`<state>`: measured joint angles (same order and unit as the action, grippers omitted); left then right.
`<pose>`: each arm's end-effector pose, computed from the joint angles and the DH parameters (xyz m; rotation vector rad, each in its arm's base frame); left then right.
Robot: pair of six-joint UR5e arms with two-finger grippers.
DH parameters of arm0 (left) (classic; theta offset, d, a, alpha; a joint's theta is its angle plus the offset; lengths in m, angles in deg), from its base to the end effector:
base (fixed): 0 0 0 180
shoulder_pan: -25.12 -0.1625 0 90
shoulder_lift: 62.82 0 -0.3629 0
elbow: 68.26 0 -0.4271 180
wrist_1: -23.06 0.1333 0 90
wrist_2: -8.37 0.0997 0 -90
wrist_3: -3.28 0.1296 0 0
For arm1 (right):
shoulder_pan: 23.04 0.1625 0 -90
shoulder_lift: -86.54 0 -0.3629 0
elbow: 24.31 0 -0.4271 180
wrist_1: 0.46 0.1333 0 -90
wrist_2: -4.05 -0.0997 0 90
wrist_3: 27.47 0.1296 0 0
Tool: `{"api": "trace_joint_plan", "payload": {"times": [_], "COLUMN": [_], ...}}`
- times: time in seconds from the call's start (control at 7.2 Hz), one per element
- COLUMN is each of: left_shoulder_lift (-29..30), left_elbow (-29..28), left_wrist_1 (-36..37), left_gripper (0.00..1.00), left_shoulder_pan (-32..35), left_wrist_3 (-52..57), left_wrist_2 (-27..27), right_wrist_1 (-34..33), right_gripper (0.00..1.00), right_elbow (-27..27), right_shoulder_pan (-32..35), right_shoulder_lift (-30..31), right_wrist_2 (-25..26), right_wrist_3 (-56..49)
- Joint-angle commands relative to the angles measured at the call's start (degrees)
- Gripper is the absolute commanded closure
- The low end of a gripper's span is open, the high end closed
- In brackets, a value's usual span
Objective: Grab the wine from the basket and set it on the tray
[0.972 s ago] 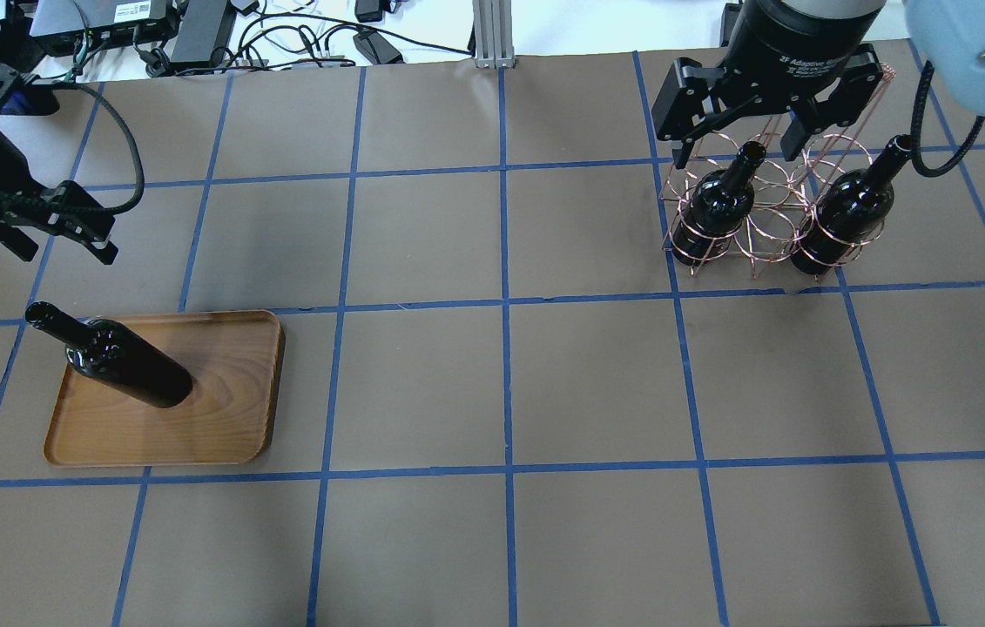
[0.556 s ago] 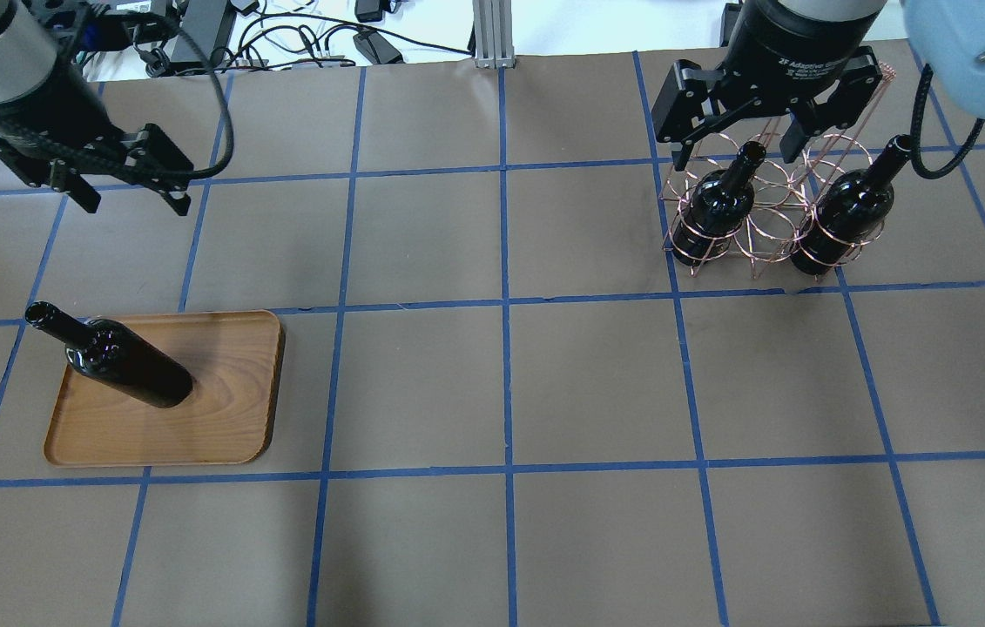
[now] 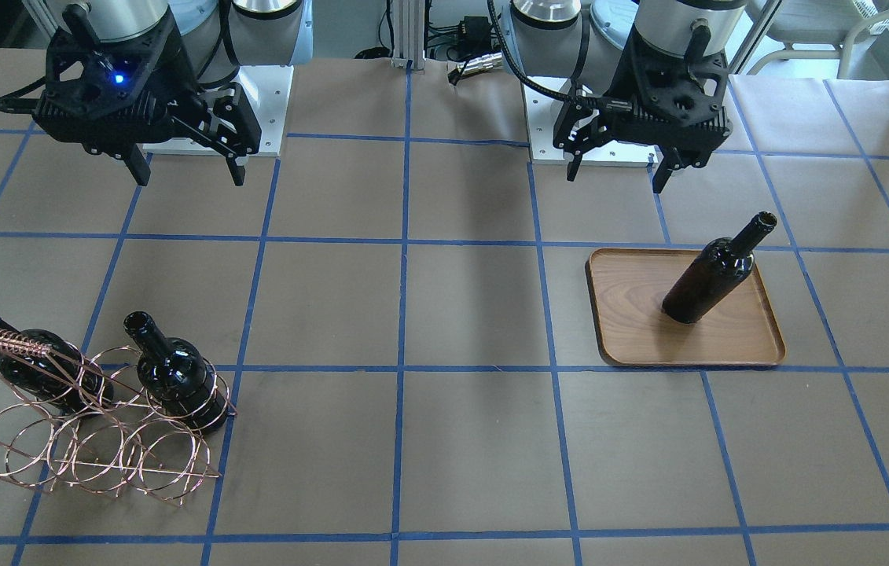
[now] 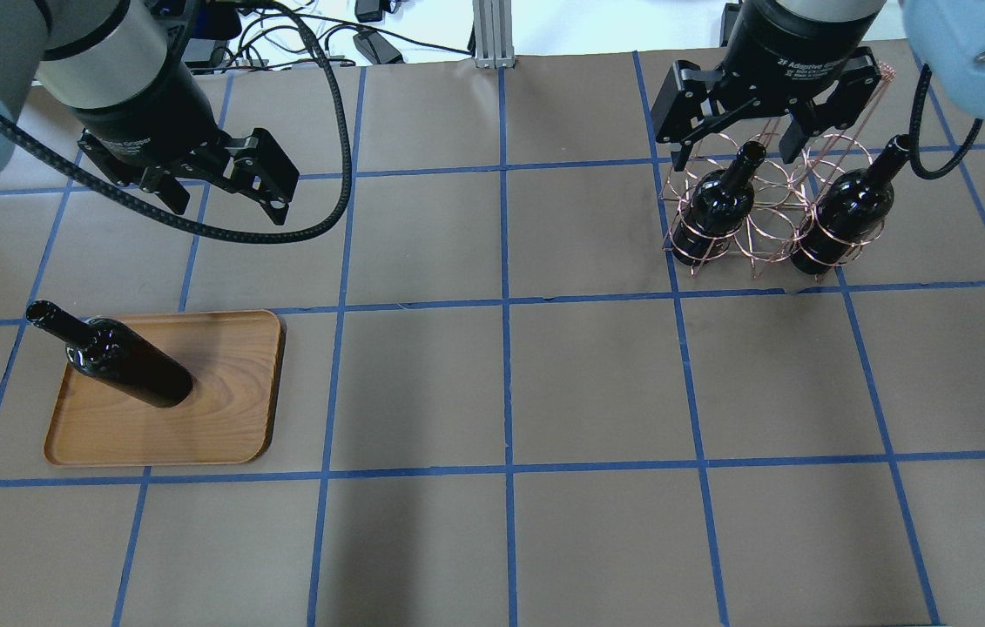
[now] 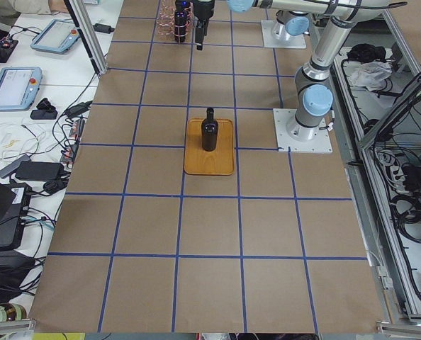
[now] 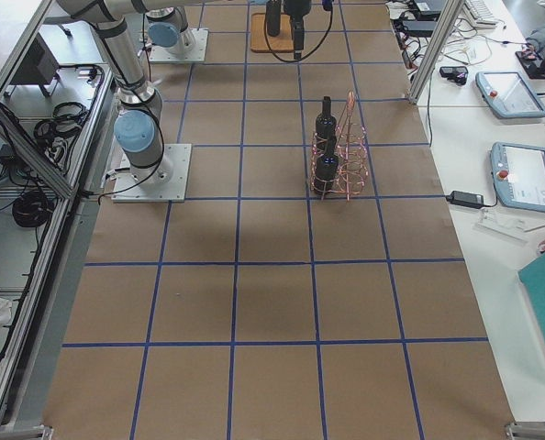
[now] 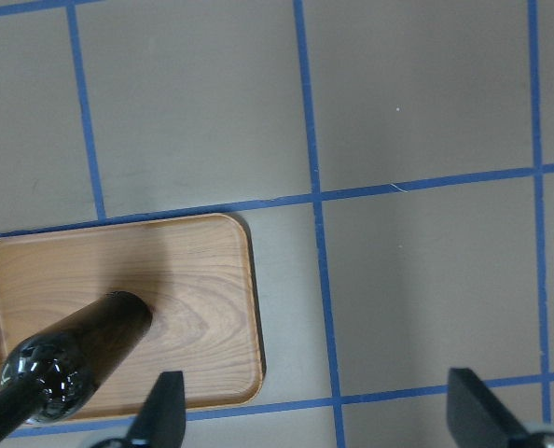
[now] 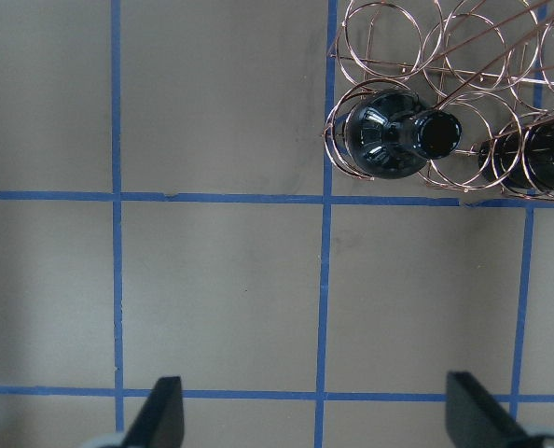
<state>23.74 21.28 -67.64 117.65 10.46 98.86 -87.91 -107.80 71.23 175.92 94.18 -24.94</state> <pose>-0.1546 -0.5048 0.4300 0.2645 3.1184 -0.0868 0.1725 -0.5245 0.4456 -0.0476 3.1387 -0.0916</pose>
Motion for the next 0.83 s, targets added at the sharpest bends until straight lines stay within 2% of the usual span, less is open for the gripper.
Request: {"api": "trace_joint_plan", "payload": {"times": [0.0,0.69], "left_shoulder_lift": [-1.4,-1.5], "left_elbow": [0.0,0.7], "left_wrist_1": [-1.8,-2.3], "left_gripper": [0.0,0.0], "left_shoulder_pan": [0.4,-0.3], "left_wrist_3": [-0.1,0.2], "left_wrist_2": [-0.1,-0.3], "right_wrist_1": [0.0,0.0], "right_gripper": [0.0,0.0], "right_elbow": [0.0,0.0], "right_shoulder_pan": [0.0,0.0], "right_shoulder_lift": [0.0,0.0], "right_wrist_2": [0.0,0.0], "right_wrist_3": [-0.1,0.0]}}
